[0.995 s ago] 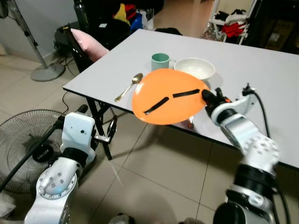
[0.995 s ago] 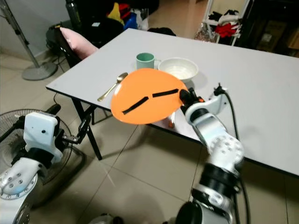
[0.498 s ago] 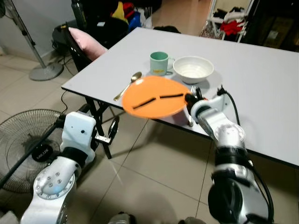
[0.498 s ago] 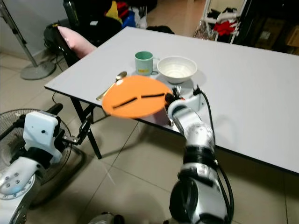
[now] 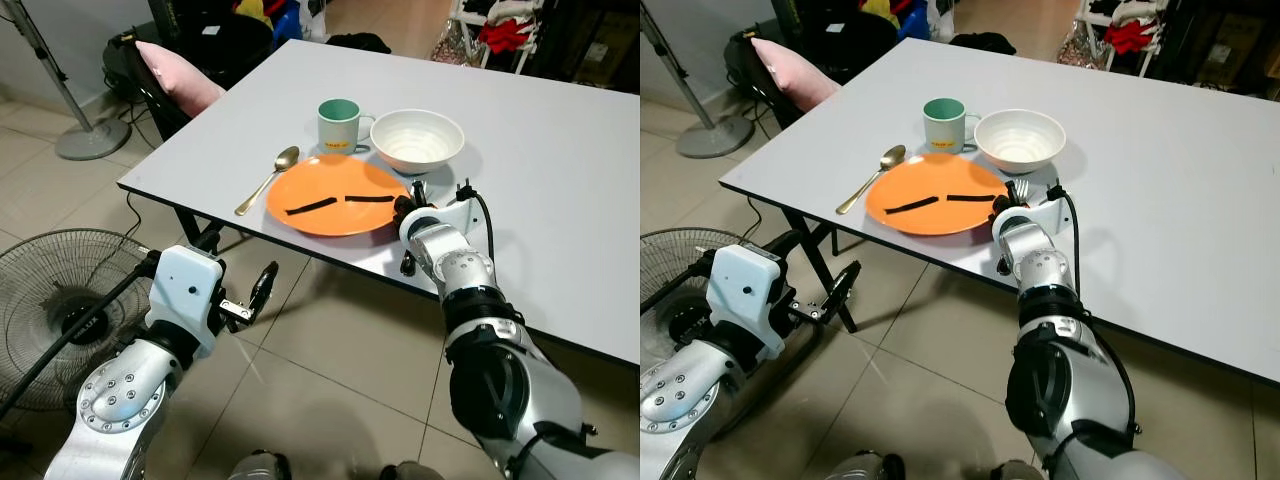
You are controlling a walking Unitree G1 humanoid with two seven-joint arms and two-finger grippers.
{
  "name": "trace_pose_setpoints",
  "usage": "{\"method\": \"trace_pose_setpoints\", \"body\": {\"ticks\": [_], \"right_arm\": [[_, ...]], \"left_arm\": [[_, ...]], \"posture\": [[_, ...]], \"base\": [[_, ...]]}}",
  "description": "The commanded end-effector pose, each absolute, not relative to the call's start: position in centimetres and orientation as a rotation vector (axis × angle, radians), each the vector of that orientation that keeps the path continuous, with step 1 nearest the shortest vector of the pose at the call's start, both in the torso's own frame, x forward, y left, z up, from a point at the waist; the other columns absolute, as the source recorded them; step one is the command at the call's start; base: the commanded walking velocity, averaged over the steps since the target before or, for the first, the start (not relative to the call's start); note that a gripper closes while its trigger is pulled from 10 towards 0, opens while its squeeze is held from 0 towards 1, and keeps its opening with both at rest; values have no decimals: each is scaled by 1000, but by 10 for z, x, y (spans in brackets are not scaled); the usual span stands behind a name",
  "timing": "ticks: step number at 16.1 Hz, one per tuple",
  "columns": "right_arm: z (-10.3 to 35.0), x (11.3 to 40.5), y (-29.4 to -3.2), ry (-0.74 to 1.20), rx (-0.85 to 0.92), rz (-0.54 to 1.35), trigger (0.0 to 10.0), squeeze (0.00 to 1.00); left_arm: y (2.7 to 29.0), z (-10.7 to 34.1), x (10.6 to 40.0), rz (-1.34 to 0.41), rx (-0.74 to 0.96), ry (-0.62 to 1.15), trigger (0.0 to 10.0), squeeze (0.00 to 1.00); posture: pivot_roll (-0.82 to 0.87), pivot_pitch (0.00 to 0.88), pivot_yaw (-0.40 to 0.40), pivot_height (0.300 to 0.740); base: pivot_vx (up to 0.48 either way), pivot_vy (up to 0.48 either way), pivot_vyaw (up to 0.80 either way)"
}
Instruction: Setting the table
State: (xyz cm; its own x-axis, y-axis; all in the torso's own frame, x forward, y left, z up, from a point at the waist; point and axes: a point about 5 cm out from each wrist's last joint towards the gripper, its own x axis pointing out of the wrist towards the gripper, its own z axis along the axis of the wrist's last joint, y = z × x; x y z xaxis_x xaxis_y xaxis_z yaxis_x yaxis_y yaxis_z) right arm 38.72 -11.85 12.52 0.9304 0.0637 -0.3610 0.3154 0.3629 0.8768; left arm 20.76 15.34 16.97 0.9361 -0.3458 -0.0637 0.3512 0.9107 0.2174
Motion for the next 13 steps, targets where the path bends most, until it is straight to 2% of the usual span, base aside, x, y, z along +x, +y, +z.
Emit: {"method": "trace_pose_setpoints", "body": {"ticks": [1, 8, 9, 10, 13], "right_arm": [[130, 390, -113, 343, 1185, -159, 10000, 0], [138, 397, -106, 311, 1145, -159, 10000, 0], [139, 397, -106, 304, 1142, -158, 10000, 565], [140, 397, -106, 297, 1133, -154, 10000, 1000], [141, 398, -108, 286, 1092, -150, 10000, 1000]], "left_arm": [[152, 172, 204, -380, 236, 26, 10000, 0], [150, 173, 203, -386, 232, 30, 10000, 0], [150, 173, 203, -384, 231, 29, 10000, 0], [150, 173, 204, -382, 230, 27, 10000, 0], [151, 173, 204, -378, 229, 24, 10000, 0]], "posture": [[35, 118, 78, 740], [36, 127, 70, 740], [35, 126, 68, 740], [34, 124, 67, 740], [32, 117, 63, 740]], "base": [[0, 0, 0], [0, 0, 0], [0, 0, 0], [0, 0, 0], [0, 0, 0]]}}
